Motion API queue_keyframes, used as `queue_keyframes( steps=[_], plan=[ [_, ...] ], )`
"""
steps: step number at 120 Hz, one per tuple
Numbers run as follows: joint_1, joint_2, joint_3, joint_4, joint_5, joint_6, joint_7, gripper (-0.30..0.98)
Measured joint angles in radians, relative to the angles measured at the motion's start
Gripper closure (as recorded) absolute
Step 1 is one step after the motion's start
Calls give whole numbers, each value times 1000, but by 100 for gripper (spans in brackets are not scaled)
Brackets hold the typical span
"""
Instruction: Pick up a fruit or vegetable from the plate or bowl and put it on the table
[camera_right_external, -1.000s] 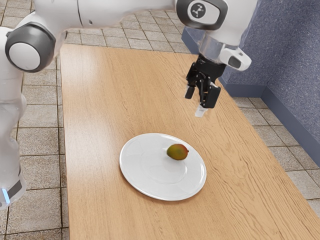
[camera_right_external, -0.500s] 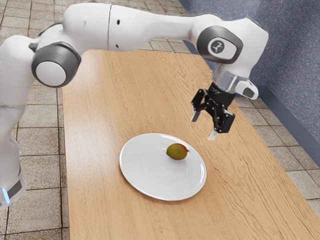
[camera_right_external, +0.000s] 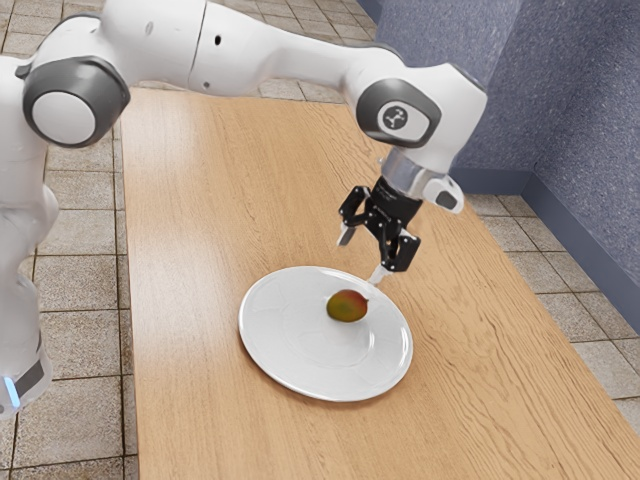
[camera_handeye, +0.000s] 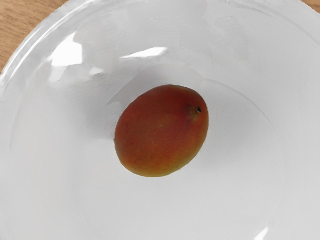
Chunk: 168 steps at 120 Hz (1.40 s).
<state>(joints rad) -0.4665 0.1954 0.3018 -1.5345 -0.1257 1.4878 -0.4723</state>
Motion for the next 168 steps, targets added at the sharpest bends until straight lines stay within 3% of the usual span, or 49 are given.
queue_keyframes(
  steps=[30, 47, 72, 90, 112, 139, 168],
  plan=[
    [-23, 4, -16, -97, 97, 195, 103, 0],
    [-58, -131, -18, -290, 107, 306, 145, 0],
    [-114, -256, -28, -396, 164, 397, 225, 0],
    [-105, -267, -44, -423, 208, 426, 285, 0],
    [-89, -242, -67, -435, 220, 446, 386, 0],
    [-216, -285, -71, -521, 218, 455, 485, 2],
    [-134, -254, -66, -518, 228, 485, 588, 2]
  ],
)
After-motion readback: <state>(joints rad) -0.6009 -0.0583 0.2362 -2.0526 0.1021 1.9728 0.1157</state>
